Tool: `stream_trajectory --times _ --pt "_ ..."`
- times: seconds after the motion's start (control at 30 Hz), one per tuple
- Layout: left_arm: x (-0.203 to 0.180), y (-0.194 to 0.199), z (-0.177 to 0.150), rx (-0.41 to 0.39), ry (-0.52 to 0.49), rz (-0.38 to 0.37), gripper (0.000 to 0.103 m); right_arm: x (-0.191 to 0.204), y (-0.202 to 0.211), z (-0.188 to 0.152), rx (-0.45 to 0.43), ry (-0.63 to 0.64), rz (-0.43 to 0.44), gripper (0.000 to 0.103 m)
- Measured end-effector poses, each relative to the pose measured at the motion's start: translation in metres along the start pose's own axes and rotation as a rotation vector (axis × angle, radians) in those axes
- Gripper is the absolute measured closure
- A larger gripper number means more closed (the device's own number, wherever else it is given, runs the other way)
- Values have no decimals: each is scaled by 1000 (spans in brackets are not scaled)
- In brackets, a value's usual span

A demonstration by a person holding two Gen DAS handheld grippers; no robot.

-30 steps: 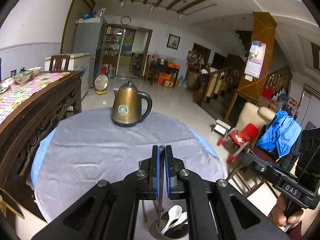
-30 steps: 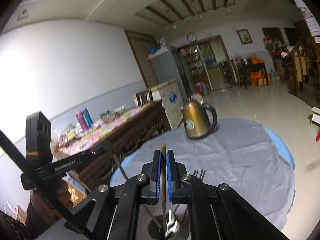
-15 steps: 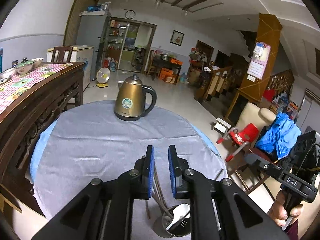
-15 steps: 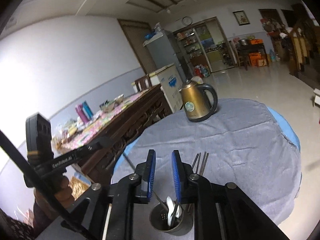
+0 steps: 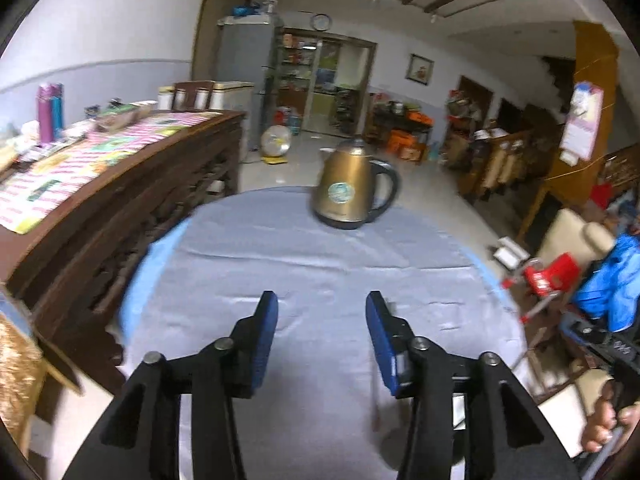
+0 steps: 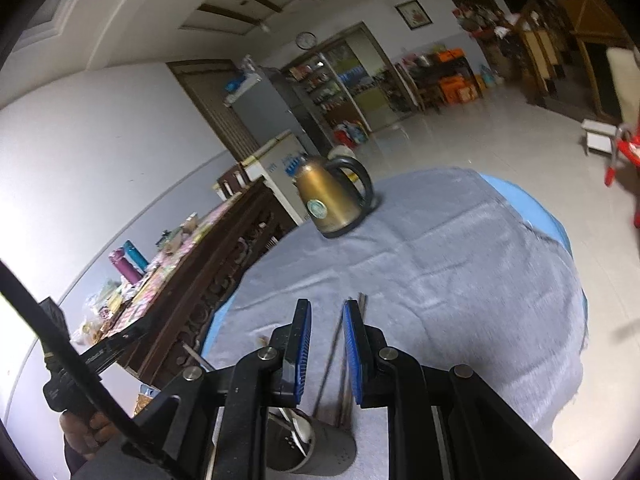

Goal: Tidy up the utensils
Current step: 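Move both open grippers away from the cup toward the chopsticks on the cloth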

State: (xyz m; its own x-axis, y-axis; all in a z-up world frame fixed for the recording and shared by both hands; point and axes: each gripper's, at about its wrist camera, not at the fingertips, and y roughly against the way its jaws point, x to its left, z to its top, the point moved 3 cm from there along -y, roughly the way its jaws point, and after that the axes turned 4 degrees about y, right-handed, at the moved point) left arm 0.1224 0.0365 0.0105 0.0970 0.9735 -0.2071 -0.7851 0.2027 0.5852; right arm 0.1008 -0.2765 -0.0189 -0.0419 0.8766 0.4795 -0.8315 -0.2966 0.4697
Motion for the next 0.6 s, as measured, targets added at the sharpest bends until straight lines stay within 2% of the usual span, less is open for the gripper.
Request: stream_trajectory --times 0.07,0.2,0.43,0.6 --pt "3 1 -1 -13 -17 50 51 -6 -3 -3 13 -17 -13 79" --pt "4 7 1 -54 -55 126 40 -14 -4 -6 23 -42 -24 77" --pt "6 15 2 -90 -91 179 39 -6 -4 -8 29 -22 -31 77" --pt "10 14 1 -83 -88 206 39 -2 -7 -11 43 -16 -31 77"
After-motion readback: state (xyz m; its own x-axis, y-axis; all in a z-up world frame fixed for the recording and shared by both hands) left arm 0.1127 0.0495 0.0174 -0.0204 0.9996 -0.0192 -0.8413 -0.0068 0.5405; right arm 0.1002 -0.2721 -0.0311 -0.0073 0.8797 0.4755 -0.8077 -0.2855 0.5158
